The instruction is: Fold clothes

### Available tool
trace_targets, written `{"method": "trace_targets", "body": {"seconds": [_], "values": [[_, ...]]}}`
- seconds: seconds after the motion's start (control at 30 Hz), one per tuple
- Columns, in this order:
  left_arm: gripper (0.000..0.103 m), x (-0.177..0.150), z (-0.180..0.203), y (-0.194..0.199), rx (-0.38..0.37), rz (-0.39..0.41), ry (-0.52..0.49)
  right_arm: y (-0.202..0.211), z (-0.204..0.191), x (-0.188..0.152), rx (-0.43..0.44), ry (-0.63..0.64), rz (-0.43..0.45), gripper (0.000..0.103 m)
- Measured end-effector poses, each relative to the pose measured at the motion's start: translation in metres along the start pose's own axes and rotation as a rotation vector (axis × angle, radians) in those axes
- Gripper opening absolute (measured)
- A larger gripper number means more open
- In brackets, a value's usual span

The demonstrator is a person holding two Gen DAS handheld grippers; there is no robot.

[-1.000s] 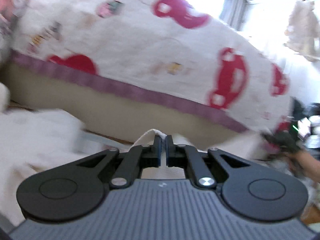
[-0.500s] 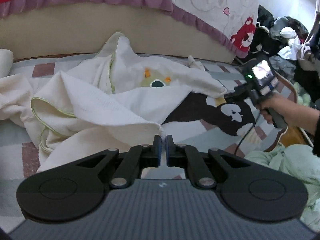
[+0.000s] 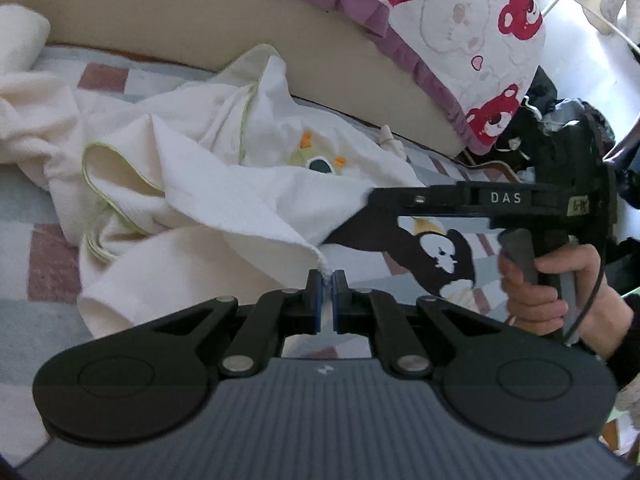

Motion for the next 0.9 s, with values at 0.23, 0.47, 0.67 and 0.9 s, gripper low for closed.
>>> {"method": "trace_targets", "body": {"seconds": [0.23,0.47,0.67,0.9], "values": [[0.005,-0.011,0.007,-0.004,-0.076,-0.023,0.028,-0.033,-0.056,-0.014,0.116,0.051,-0.117,0.068],[0.008,-0.016,0.039,0.003,-0.038,-0.004,-0.176,0.013,-0.039,-0.026,-0.219,0.225,0.051,0.002],[0.044,-0.003,0.047,0.032,0.099,0.059,-0.348,0.071,-0.01,-0.033,-0.55,0.344,0.221,0.002],[0.048,0.0,-0.018,0.029,0.451,-0.08,-0.229,0.119,0.067,-0.061,-0.731,0.181,0.181,0.002]]}}
Point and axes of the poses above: each gripper's, at about its wrist camera, not at the fingertips, and y roughly against the way its jaws point, z to its right, x to its top, the point moved 2 cm from there along -y, roughly the way its jaws point, and after that the axes turned 8 degrees about z, right-handed, at the moved point
